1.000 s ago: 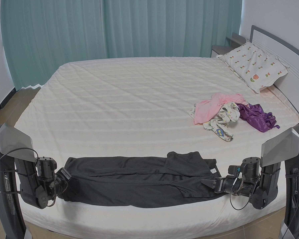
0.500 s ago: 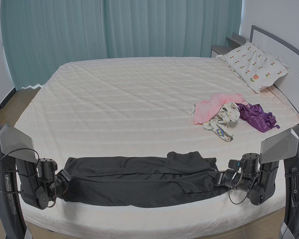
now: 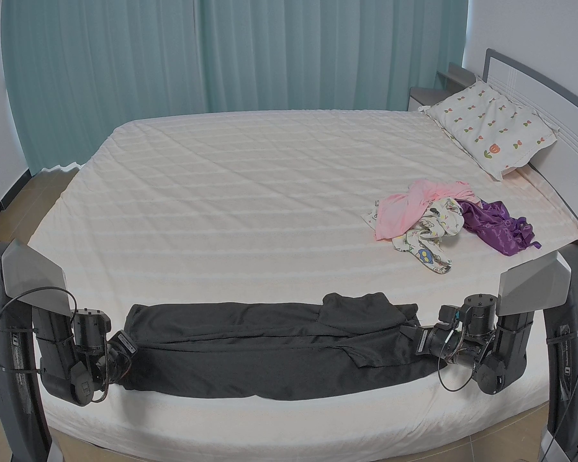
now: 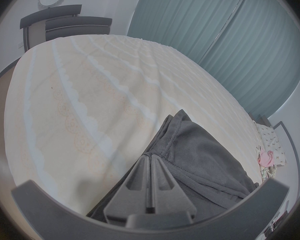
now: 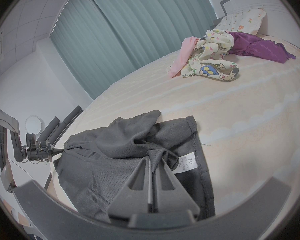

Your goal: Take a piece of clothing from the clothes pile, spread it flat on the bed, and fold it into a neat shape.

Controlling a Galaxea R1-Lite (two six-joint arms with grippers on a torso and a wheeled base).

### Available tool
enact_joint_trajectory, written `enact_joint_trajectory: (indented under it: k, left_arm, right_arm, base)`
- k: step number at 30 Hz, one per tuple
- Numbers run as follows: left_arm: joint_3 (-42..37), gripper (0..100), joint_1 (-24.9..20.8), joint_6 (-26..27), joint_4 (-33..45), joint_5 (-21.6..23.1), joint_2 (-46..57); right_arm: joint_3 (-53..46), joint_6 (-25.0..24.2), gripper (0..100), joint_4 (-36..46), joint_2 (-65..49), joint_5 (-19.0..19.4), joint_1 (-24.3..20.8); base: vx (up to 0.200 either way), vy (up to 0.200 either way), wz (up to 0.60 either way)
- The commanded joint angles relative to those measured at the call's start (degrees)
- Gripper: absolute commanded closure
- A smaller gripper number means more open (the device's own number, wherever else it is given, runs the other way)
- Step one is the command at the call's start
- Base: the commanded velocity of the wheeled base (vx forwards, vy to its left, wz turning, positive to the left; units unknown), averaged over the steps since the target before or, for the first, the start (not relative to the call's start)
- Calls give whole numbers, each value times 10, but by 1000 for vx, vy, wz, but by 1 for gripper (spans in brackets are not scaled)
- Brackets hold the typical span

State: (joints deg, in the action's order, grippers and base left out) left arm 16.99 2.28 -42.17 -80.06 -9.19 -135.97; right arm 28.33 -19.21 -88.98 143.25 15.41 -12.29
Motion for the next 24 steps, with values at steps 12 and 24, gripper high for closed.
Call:
enact_joint_trajectory:
  k: [12, 24]
  left_arm:
    - [-4, 0, 12, -1, 0, 1, 0]
    - [0, 0, 74, -13, 4, 70, 91]
  right_arm:
    - [-10, -40, 0, -6, -25, 1, 18]
    - [-31, -98, 0, -6, -80, 9, 75]
  base:
    - [0, 0, 0]
    - [0, 0, 0]
